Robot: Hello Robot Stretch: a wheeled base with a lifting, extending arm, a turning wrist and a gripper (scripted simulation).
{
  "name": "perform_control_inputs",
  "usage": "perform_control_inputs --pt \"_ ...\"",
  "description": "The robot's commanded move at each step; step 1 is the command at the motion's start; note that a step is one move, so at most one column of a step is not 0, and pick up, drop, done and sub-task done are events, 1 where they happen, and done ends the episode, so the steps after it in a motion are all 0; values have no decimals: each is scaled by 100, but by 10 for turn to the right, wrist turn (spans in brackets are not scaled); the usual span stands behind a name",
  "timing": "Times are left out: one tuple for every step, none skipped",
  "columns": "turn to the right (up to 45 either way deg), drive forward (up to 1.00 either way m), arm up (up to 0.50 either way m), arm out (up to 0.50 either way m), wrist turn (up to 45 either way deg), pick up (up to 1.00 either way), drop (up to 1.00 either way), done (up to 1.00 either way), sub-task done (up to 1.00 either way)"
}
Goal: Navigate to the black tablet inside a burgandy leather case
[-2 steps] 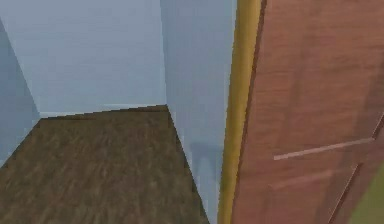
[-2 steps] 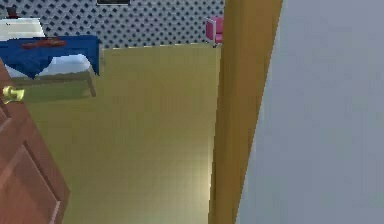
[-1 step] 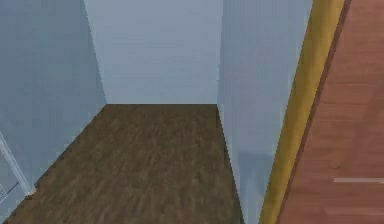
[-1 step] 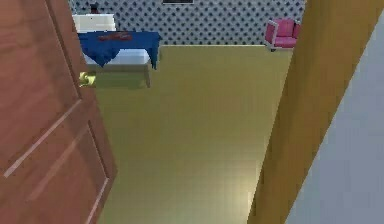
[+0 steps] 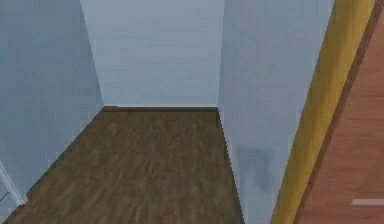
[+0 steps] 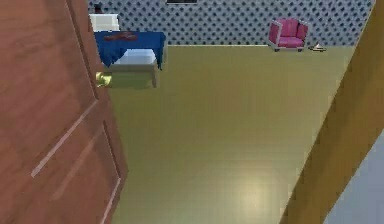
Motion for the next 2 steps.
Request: perform_control_inputs --pt "450 0 0 0 0 0 0 0 0" --pt "390 0 0 0 0 0 0 0 0"
